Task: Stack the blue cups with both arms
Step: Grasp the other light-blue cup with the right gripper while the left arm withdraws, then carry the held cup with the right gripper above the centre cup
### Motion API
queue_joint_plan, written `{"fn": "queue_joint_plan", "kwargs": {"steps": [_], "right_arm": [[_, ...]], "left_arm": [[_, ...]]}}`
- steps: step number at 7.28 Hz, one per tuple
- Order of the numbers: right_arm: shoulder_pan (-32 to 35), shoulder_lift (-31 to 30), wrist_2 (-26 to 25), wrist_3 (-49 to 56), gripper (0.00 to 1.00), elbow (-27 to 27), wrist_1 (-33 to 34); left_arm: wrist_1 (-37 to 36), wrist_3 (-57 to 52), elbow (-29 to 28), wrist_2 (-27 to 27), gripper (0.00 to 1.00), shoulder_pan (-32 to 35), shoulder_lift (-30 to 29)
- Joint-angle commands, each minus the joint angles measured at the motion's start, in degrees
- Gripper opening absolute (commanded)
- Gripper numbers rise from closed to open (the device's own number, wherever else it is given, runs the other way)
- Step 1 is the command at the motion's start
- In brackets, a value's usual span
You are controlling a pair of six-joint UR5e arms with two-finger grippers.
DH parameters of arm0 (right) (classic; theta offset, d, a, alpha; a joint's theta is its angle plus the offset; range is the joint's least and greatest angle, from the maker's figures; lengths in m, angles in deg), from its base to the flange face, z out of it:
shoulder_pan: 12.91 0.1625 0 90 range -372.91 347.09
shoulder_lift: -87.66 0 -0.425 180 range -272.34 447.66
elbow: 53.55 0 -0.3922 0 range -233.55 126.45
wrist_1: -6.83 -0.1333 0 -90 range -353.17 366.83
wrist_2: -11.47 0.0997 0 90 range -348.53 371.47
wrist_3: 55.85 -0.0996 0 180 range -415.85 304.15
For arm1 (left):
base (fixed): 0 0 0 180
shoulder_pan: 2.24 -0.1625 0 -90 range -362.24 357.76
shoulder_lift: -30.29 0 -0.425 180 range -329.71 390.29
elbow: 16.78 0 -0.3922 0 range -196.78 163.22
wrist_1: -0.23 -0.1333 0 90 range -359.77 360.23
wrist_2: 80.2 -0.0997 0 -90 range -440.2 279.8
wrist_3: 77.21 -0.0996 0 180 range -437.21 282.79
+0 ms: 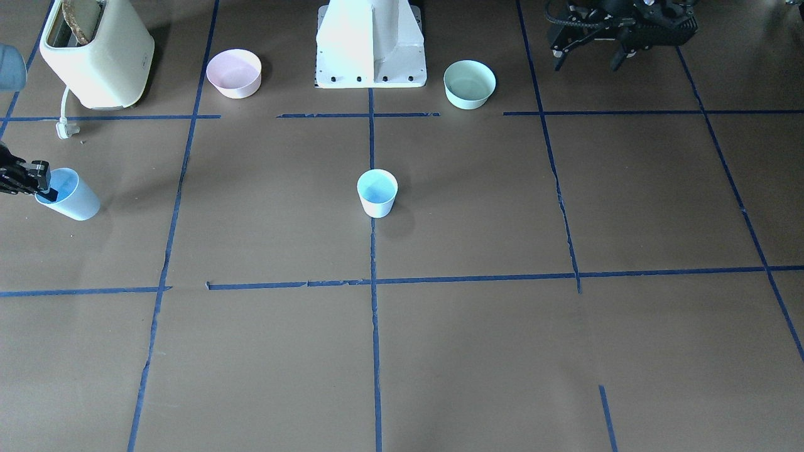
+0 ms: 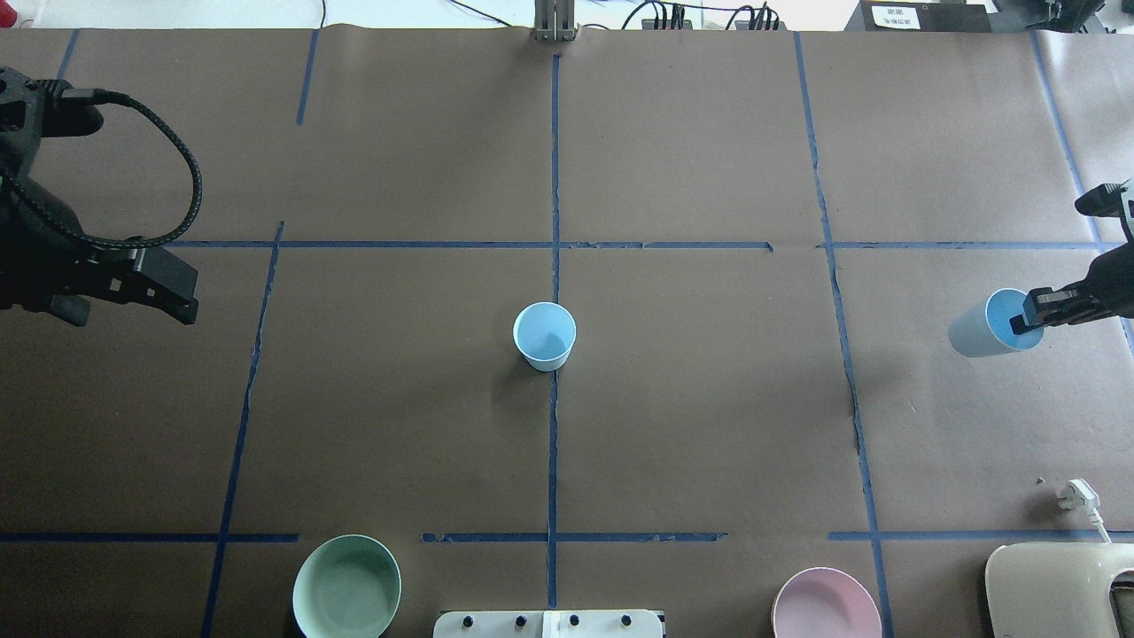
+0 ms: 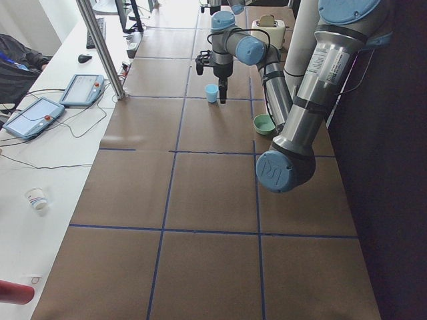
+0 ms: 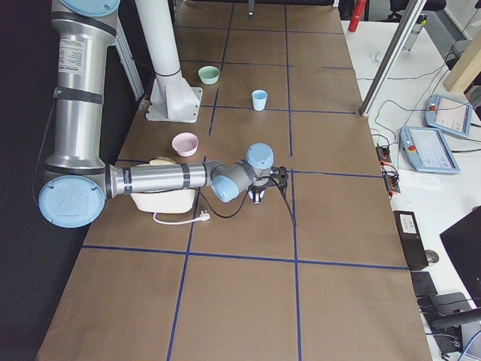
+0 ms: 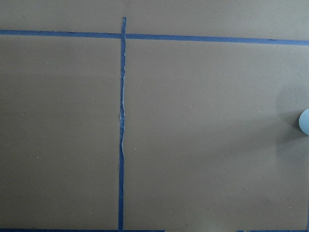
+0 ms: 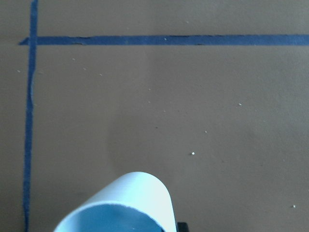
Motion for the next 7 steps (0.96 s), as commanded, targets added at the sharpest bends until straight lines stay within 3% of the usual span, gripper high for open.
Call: {"fn": "queue_joint_plan", "kwargs": {"steps": [1,2,4,6,7], "right_arm": [[1.4,10.3,2.0,-4.5,0.0,-6.9,14.3],[0.1,15.8,2.0,-7.9,0.0,-8.7,19.6],[-9.9,25.8,-1.9,-22.4,0.0,-8.6,20.3],[-24.3,34.3,-16.4,-35.0,0.0,-7.6,21.5],[-28.0,38.9,-19.9,-35.6,0.0,-6.0,26.2]], "left_arm": [[-0.1,-12.2,0.6,0.0,1.0,4.6,6.2],[0.0,-19.1,0.2,0.0,1.0,7.0,8.8],[0.0,-32.1,-1.6,0.2,1.0,13.9,12.5],[0.1,-39.5,-6.1,0.3,1.0,18.4,12.6],[0.4,-40.1,-7.3,1.0,1.0,19.0,12.6]]}}
